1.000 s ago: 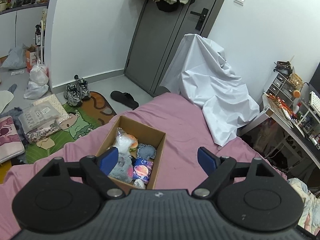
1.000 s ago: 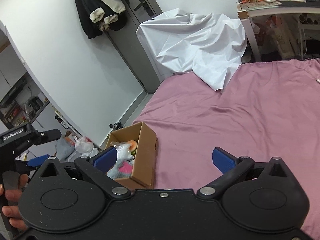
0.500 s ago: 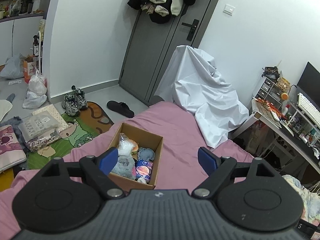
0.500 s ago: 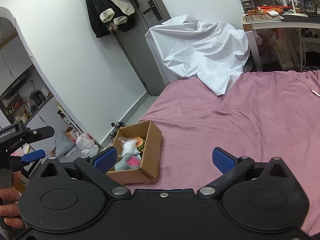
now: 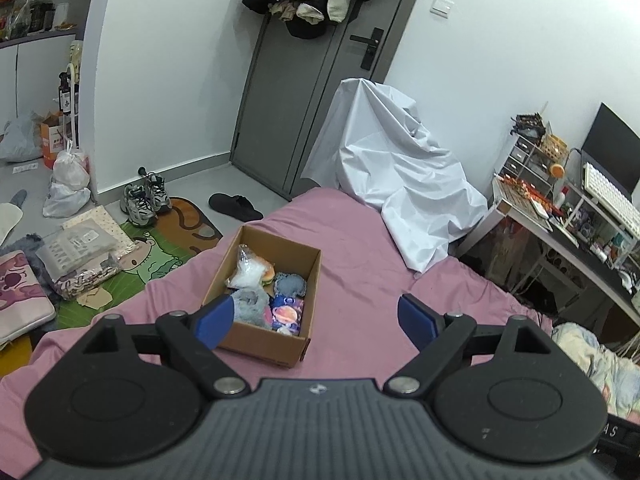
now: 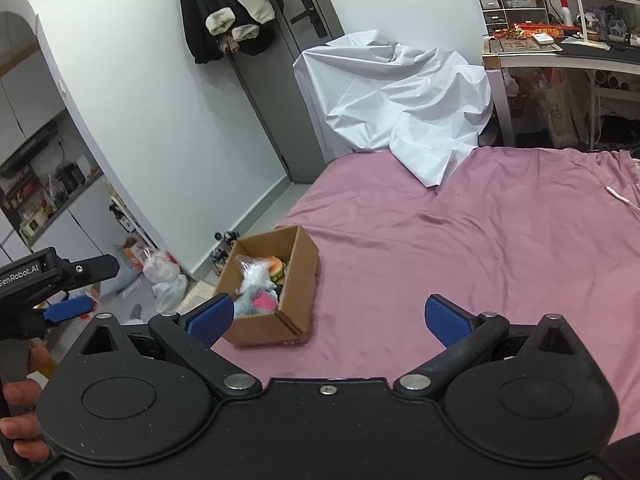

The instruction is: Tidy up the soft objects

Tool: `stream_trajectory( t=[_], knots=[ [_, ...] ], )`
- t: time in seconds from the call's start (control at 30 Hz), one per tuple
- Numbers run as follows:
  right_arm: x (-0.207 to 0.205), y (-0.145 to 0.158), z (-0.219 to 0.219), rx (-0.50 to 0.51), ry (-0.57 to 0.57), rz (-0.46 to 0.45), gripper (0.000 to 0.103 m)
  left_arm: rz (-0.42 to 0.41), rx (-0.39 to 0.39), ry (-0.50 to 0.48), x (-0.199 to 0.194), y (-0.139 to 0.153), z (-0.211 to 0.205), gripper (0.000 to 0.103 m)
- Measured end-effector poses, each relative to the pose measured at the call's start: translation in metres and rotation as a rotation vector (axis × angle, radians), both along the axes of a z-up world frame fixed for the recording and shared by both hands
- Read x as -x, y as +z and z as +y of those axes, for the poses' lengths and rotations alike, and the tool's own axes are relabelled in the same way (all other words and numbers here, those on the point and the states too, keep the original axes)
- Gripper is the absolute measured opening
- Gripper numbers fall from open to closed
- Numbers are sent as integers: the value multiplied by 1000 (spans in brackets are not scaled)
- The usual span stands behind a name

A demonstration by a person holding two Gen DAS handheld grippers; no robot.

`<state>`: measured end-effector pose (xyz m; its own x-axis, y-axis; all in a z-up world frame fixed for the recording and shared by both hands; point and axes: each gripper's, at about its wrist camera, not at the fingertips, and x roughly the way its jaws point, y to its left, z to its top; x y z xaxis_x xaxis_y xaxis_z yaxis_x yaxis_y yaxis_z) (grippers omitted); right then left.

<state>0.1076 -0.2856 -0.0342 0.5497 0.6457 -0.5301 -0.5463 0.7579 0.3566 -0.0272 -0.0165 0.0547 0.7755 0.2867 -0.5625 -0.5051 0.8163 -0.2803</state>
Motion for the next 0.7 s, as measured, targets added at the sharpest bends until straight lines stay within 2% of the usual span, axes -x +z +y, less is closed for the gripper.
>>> stream_trajectory(
  t=[0.43,0.7],
  knots=[
    [18,-5,-7,67,24,5,103,42,-19,-51,12,-11,-17,91],
    [19,-4,-7,83,33,4,103,115,-52,-55,11,-20,-22,95]
  ],
)
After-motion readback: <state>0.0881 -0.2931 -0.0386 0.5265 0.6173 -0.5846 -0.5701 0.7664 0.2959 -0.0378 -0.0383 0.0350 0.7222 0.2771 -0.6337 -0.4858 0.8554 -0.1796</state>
